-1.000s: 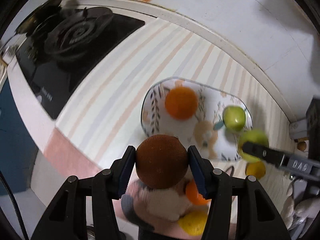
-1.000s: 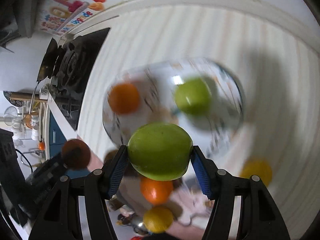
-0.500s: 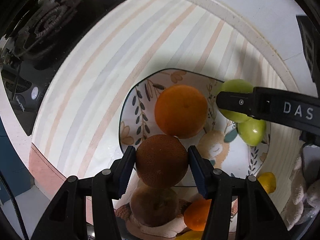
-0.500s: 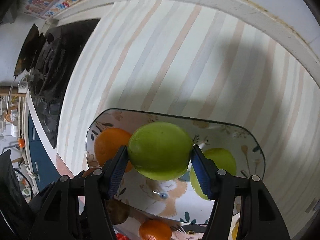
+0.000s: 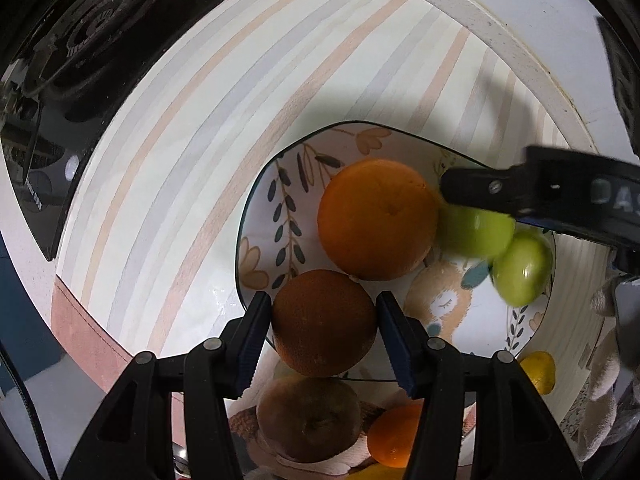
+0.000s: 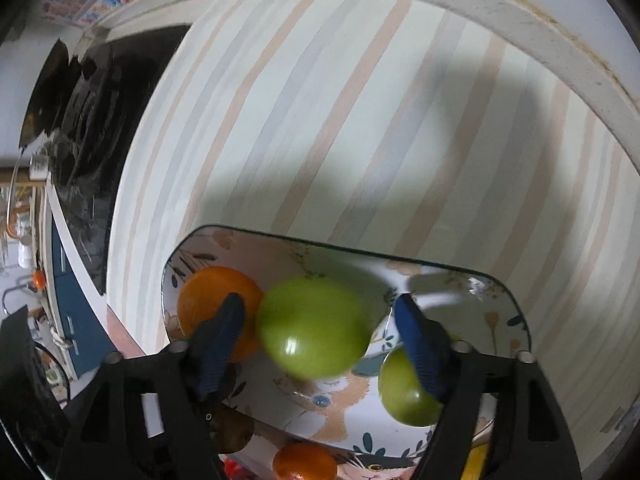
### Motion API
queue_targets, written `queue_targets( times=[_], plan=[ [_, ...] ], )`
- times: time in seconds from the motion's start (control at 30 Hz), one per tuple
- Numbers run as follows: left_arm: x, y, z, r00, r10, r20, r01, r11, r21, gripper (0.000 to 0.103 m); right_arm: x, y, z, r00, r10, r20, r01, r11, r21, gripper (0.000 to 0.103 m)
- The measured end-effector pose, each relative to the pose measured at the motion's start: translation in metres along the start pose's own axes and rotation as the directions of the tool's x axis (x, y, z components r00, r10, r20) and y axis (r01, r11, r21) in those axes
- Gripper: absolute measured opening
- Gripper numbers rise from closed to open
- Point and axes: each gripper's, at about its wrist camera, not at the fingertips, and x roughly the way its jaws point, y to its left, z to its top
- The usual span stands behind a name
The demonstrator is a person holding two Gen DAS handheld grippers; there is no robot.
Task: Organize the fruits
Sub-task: 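Place dark orange and green apple on the plate and open both tools, then move both tools back over the remaining fruit on the placemat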
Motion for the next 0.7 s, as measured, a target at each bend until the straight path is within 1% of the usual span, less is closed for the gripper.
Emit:
queue_targets(
  times=[0.03, 0.07, 0.17, 0.2, 0.27, 0.33, 0.4, 0.5, 0.6, 0.7],
  plan=[
    [-0.002, 0.0, 0.001, 1.0, -0.003, 0.003, 0.003, 1.0, -0.002, 0.052, -0.004, -0.001, -0.001, 1.0, 0.031, 0.001, -0.031, 1.0, 0.0, 0.083],
    [-0.005, 0.0, 0.002, 1.0, -0.002, 0.012, 0.002, 1.0, 0.001, 0.053, -0.01, -0.003, -0.003, 0.999, 0.034, 0.013, -0.034, 0.999, 0.0, 0.083],
    [-0.015, 0.002, 0.002, 0.999, 0.015, 0.031, -0.015, 1.0, 0.008, 0.058, -0.028, -0.008, -0.012, 0.998, 0.001, 0.059, -0.001, 1.0, -0.008, 0.092],
    [-0.018, 0.002, 0.002, 0.999, 0.018, 0.038, -0.019, 1.0, 0.009, 0.06, -0.033, -0.009, -0.016, 0.997, -0.013, 0.073, 0.014, 1.0, -0.011, 0.092],
    [-0.026, 0.003, 0.0, 0.998, 0.038, 0.057, -0.039, 0.999, 0.015, 0.079, -0.044, -0.013, -0.027, 0.994, -0.044, 0.099, 0.046, 0.999, -0.018, 0.092],
    [-0.035, 0.006, -0.001, 0.995, 0.058, 0.079, -0.059, 0.998, 0.017, 0.087, -0.054, -0.016, -0.04, 0.989, -0.081, 0.122, 0.085, 0.996, -0.029, 0.092],
    [-0.045, 0.008, -0.004, 0.991, 0.087, 0.104, -0.089, 0.996, 0.016, 0.087, -0.061, -0.018, -0.054, 0.984, -0.105, 0.145, 0.111, 0.993, -0.04, 0.092],
    [-0.057, 0.01, -0.011, 0.986, 0.105, 0.131, -0.109, 0.994, 0.019, 0.087, -0.068, -0.025, -0.082, 0.973, -0.146, 0.177, 0.155, 0.987, -0.036, 0.093],
    [-0.066, 0.011, -0.022, 0.981, 0.122, 0.149, -0.126, 0.992, 0.018, 0.087, -0.072, -0.027, -0.111, 0.968, -0.159, 0.193, 0.169, 0.985, -0.035, 0.094],
    [-0.076, 0.005, -0.037, 0.971, 0.148, 0.187, -0.155, 0.988, 0.026, 0.087, -0.076, -0.024, -0.137, 0.964, -0.161, 0.21, 0.174, 0.984, -0.044, 0.094]
  ],
)
